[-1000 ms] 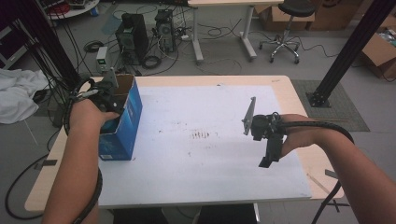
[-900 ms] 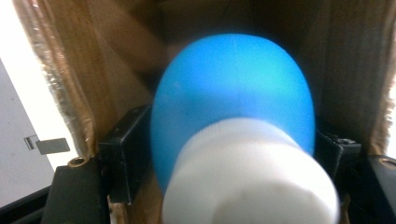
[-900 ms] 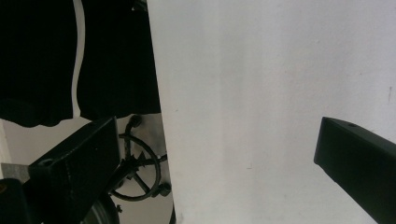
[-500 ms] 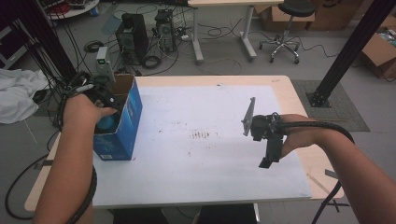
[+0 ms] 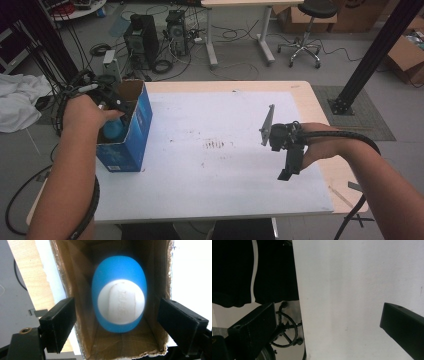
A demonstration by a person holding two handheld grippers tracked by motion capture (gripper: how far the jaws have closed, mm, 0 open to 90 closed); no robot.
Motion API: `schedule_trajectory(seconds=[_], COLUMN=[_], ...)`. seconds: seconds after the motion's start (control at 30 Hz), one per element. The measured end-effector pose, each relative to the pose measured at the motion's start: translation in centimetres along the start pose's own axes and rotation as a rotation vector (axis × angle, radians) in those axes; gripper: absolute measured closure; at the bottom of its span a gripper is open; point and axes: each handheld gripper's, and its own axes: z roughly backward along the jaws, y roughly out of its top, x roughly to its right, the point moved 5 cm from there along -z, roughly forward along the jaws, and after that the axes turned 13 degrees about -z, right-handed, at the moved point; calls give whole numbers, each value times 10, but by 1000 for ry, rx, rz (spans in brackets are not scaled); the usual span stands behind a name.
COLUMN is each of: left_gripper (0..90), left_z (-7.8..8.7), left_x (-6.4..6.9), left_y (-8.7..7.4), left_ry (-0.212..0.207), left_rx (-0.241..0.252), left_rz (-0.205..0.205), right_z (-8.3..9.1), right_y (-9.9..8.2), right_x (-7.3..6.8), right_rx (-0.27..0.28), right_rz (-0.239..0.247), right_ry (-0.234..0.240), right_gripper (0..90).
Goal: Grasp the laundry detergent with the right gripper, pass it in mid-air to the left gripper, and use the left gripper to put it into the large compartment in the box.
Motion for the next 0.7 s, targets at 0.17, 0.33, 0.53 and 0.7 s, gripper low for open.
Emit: schedule_trajectory(seconds=[0.17,0.33,0.53,0.7], left_gripper=[150,100,65,60], left_z=[6,19,31,39], left_x=[2,7,18,27], left_y=[-1,0,2,5], left_ry=[2,13,16,25], left_rx=[10,23,32,40], left_rz=[-14,-53,-100,-139], right_z=[0,0,-2,-5], right_y=[-2,-2,-1,-1], right_x=[0,0,-1,-2], right_rx=[3,9,10,8], right_rz=[-1,-2,0,3], right_ry=[4,4,7,11], right_gripper=[7,7,7,7])
